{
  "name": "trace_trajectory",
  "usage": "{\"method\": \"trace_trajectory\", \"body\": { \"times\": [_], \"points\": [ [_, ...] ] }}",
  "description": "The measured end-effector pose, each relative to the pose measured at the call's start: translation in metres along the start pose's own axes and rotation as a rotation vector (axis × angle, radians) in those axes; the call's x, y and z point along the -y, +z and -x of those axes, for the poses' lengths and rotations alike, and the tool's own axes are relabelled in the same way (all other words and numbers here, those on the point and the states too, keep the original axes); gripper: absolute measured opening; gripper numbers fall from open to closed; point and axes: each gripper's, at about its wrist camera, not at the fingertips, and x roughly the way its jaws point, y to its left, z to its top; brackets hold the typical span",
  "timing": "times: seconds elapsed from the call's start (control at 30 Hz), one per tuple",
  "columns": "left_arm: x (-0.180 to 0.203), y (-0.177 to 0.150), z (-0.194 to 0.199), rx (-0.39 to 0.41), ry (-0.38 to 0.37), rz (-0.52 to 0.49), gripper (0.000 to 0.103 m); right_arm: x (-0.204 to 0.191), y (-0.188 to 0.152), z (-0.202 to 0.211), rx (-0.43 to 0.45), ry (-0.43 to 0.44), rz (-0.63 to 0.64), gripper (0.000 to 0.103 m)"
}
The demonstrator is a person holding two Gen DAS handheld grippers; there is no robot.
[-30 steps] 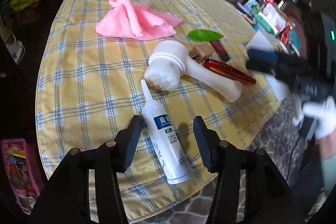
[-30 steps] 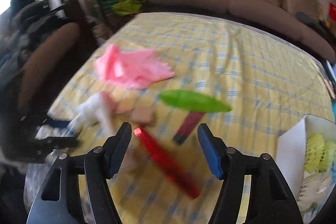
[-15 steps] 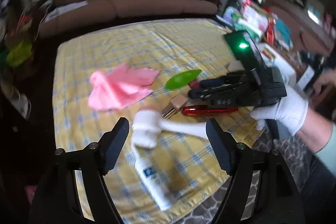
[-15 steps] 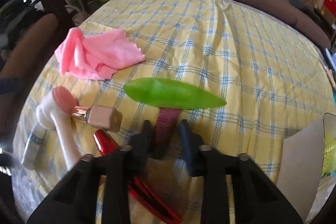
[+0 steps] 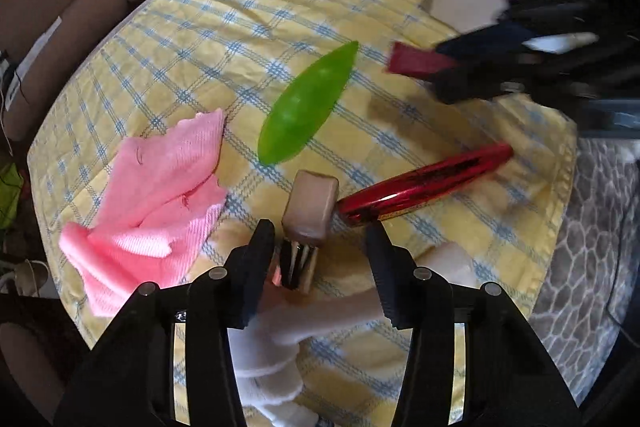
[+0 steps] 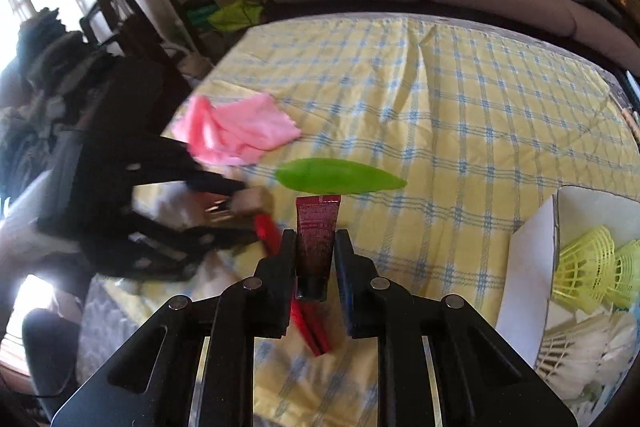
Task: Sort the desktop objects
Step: 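Carry brown cosmetic with left tool while right tool carries lipstick toward white box, then open left tool over the blue card while right tool releases lipstick there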
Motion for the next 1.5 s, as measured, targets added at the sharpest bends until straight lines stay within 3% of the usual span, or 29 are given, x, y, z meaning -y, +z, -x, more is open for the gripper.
{"method": "trace_trajectory", "body": {
  "times": [0.13, 0.2, 0.27, 0.43, 0.63, 0.8, 1.17, 1.5],
  "points": [
    [-0.015, 0.001, -0.004, 0.017, -0.049, 0.095, 0.034, -0.006, -0.006, 0.018, 0.027, 0.056, -0.007, 0.018],
    [-0.022, 0.0, -0.002, 0.031, -0.047, 0.143, 0.02, -0.007, -0.01, 0.031, 0.044, 0.075, -0.011, 0.018],
    [-0.029, -0.002, 0.0, 0.045, -0.061, 0.206, 0.02, -0.004, -0.013, 0.051, 0.07, 0.084, -0.018, 0.018],
    [-0.027, -0.005, 0.022, 0.103, -0.066, 0.253, 0.02, 0.034, -0.031, 0.111, 0.14, 0.052, -0.077, 0.018],
    [0.007, 0.017, 0.084, 0.256, -0.269, 0.303, 0.02, 0.109, -0.073, 0.164, 0.173, -0.055, -0.211, 0.018],
    [0.073, 0.062, 0.097, 0.279, -0.377, 0.256, 0.02, 0.159, -0.108, 0.193, 0.194, -0.091, -0.321, 0.018],
    [0.208, 0.176, 0.027, 0.184, -0.507, 0.271, 0.02, 0.249, -0.147, 0.208, 0.134, -0.185, -0.405, 0.018],
    [0.273, 0.234, -0.051, 0.113, -0.529, 0.4, 0.02, 0.286, -0.153, 0.186, 0.051, -0.292, -0.338, 0.018]
  ]
}}
